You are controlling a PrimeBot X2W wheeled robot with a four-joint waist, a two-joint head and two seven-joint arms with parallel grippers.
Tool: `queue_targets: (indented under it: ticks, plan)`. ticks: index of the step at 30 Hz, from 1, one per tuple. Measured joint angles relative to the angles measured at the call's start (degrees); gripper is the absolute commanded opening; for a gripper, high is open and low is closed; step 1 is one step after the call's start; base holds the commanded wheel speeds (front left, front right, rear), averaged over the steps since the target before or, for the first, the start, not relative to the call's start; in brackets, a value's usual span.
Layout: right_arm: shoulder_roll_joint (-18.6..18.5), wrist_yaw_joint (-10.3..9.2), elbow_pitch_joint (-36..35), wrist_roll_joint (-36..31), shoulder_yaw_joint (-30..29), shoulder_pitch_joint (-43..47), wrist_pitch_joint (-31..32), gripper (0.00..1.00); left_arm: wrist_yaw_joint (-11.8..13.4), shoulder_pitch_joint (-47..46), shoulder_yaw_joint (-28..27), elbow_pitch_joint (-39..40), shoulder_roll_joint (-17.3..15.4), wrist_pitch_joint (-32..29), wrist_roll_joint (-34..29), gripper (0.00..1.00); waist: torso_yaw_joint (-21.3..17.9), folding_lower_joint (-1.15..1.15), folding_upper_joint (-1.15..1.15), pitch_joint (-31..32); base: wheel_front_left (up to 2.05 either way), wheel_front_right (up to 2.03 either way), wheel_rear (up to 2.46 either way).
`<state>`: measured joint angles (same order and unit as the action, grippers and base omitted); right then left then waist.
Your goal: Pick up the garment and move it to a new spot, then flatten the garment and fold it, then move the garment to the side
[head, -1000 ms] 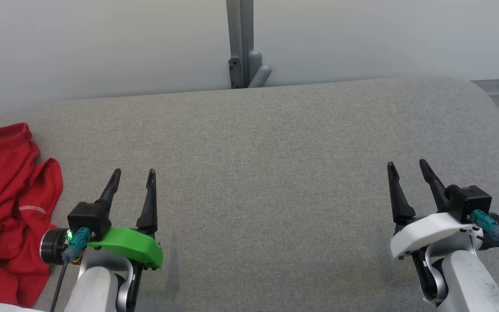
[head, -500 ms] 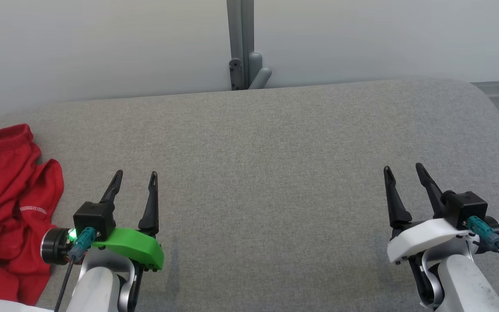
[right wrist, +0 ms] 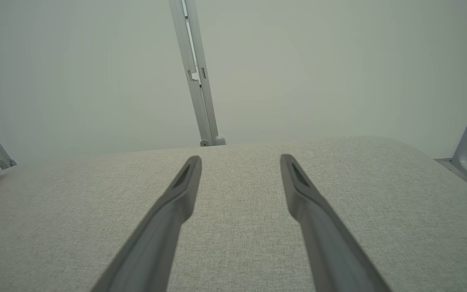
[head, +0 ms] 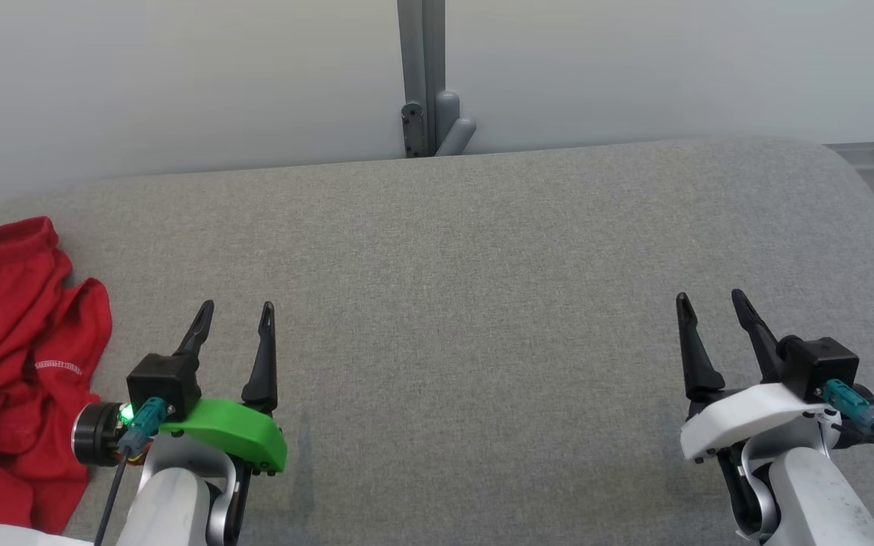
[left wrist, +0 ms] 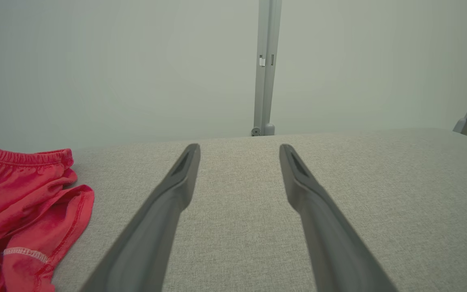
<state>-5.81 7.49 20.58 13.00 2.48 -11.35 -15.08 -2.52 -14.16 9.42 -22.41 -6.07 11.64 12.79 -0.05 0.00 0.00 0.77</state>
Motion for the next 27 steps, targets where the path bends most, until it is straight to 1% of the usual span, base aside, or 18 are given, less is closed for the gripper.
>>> queue_targets:
  ticks: [10, 15, 21, 27]
  plan:
    - [-0.07, 0.0, 0.31, -0.08, -0.14, 0.0, 0.0, 1.0, 0.27, -0.02, 0.48, -0.01, -0.14, -0.07, 0.36, 1.0, 0.32, 0.0, 0.0, -0.1, 0.0, 0.0, 0.0]
    - [-0.16, 0.0, 0.41, -0.21, -0.53, 0.01, 0.0, 1.0, 0.63, -0.36, 0.48, 0.0, -0.18, -0.07, 0.8, 1.0, 1.09, 0.0, 0.0, -0.13, 0.0, 0.0, 0.0]
    - [-0.3, 0.0, -0.09, -1.05, -0.49, -0.06, -0.07, 1.0, 1.34, -0.96, 0.02, 0.16, -0.42, 0.02, 1.29, 1.0, 3.51, 0.0, 0.0, -0.27, 0.0, 0.0, 0.0]
    - [-0.25, 0.0, -1.47, -1.43, -0.01, -0.59, 0.04, 1.0, 2.21, -1.56, -0.87, 0.78, -1.09, 0.14, 1.81, 1.0, 7.78, 0.0, 0.0, -0.51, 0.0, 0.0, 0.0]
